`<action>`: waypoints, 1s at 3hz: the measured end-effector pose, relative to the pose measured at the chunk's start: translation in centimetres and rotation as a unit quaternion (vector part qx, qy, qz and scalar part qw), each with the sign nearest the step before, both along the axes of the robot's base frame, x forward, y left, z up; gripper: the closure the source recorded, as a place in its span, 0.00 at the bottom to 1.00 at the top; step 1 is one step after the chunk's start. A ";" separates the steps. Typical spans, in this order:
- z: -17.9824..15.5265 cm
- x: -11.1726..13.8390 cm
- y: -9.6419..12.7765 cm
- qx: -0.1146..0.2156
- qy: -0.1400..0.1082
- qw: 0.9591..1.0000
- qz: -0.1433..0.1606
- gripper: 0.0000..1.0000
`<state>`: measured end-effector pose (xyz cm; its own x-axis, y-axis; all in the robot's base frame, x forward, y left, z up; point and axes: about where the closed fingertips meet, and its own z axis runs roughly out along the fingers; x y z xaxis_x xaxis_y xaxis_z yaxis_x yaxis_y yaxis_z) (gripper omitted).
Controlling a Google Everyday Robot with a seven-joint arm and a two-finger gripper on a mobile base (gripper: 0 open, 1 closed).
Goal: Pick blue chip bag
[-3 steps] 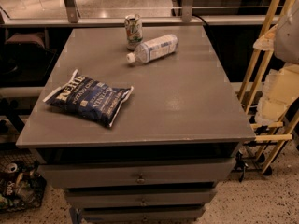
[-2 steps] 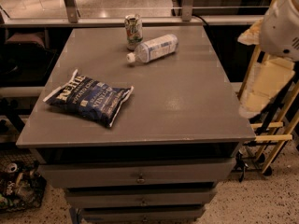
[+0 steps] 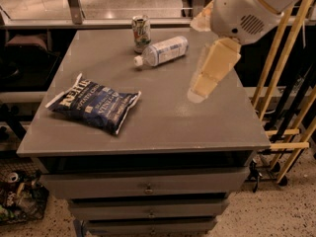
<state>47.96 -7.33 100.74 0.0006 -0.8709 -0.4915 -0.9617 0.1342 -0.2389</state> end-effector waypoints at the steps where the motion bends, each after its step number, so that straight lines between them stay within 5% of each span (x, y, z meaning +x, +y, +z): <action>1: -0.8 0.5 5.9 0.018 0.026 0.998 0.055 0.00; 3: -1.7 1.6 7.8 0.033 0.035 0.997 0.064 0.00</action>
Offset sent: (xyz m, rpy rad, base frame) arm 0.0042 0.0533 -0.0073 0.0322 0.0469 0.0975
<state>49.56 0.42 99.02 0.0736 -0.8316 -0.5505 -0.9861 0.0217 -0.1646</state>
